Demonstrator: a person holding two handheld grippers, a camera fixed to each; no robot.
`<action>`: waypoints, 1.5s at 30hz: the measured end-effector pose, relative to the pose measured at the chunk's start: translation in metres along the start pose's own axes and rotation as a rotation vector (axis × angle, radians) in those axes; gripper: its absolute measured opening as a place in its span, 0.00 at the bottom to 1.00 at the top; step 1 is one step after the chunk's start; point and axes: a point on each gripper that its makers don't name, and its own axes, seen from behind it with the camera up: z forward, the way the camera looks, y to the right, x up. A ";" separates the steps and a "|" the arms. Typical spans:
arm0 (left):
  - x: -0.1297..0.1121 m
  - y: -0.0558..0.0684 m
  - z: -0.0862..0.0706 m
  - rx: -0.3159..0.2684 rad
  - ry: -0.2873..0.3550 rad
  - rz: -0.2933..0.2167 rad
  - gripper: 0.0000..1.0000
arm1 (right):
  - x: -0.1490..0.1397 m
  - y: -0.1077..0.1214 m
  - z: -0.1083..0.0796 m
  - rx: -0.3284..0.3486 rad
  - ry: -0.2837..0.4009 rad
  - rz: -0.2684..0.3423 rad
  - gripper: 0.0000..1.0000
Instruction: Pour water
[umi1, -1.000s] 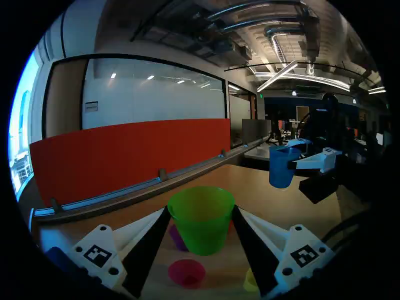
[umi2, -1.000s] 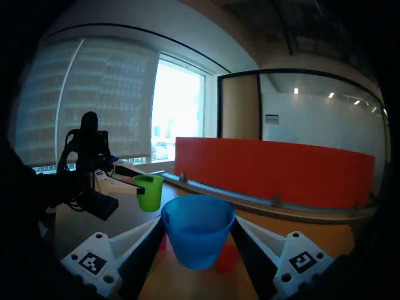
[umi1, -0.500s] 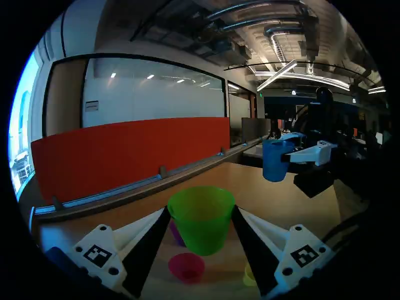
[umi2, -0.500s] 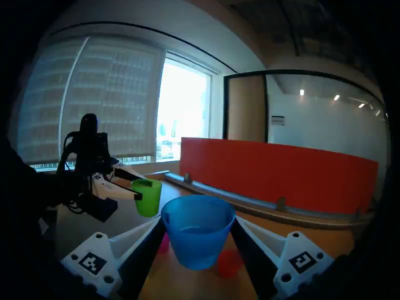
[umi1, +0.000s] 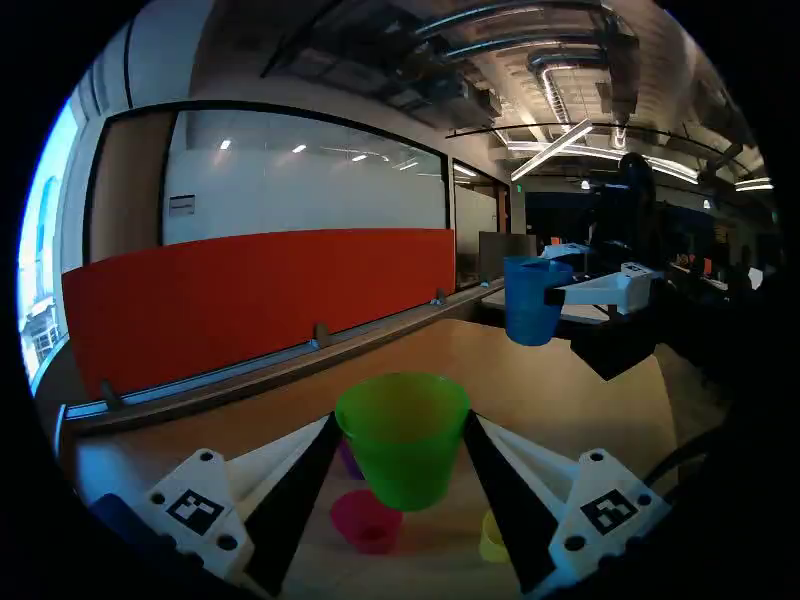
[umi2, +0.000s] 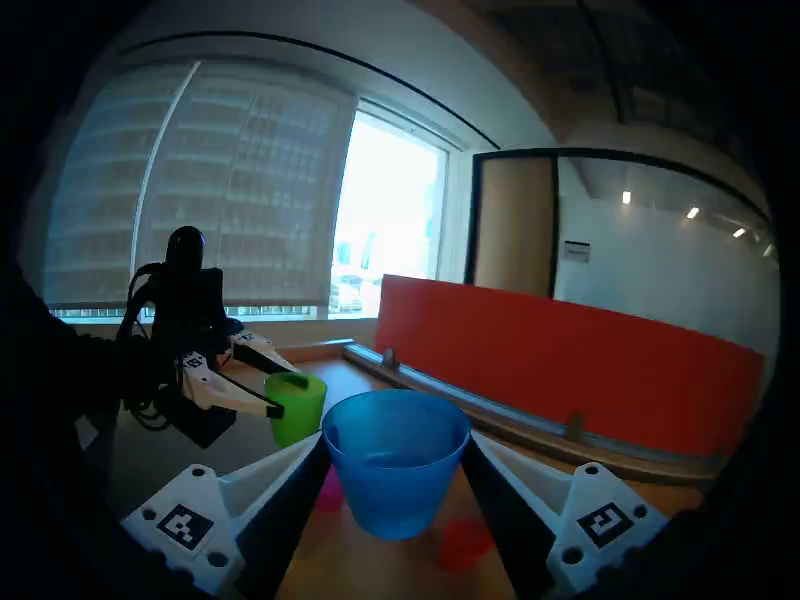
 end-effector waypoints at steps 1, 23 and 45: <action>-0.001 0.001 -0.001 -0.002 0.000 0.000 0.88 | 0.002 -0.001 0.001 0.005 0.000 -0.006 0.91; -0.018 0.014 -0.010 -0.035 0.002 -0.025 0.88 | 0.033 -0.021 0.034 0.101 0.009 -0.170 0.91; -0.019 0.034 -0.013 -0.106 0.021 -0.032 0.88 | 0.052 -0.033 0.060 0.152 0.035 -0.329 0.91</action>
